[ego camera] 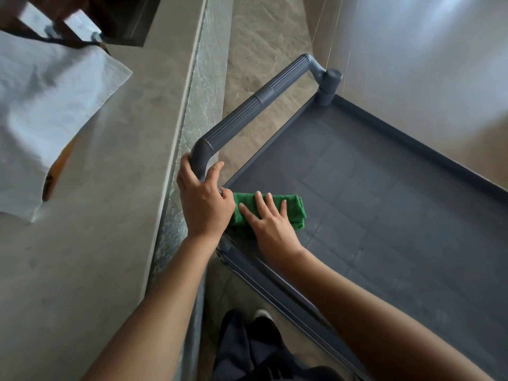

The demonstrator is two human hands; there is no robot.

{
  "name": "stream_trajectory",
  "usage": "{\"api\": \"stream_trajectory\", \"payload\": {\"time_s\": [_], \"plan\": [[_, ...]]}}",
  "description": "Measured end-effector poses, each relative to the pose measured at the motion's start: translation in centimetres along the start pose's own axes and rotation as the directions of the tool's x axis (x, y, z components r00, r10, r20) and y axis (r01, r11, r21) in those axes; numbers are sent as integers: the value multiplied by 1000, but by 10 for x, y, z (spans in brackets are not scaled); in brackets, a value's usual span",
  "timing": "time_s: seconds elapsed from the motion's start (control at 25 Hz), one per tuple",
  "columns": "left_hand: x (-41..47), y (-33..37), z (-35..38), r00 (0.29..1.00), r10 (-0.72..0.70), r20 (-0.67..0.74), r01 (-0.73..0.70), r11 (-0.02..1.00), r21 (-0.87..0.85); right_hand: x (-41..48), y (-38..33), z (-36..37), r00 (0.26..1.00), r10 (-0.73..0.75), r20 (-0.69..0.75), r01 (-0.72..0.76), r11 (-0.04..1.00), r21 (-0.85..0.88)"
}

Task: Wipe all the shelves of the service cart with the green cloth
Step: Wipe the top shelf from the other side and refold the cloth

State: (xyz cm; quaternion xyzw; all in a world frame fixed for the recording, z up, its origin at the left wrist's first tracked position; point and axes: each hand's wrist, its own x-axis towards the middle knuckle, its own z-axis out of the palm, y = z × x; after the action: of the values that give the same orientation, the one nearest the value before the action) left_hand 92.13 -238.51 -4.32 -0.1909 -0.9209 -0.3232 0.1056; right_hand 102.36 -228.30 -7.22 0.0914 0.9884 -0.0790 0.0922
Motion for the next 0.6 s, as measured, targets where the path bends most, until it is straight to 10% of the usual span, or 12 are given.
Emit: {"api": "stream_trajectory", "payload": {"time_s": [0.32,0.6], "plan": [[0,0,2,1000,-3,-10,3,1000,15,105,105,-50,935,354,19,-354,935,-8],[-1,-2,3,1000,-3,-26,5,997,77,76,57,-36,948,318,2,-318,946,-60]]}}
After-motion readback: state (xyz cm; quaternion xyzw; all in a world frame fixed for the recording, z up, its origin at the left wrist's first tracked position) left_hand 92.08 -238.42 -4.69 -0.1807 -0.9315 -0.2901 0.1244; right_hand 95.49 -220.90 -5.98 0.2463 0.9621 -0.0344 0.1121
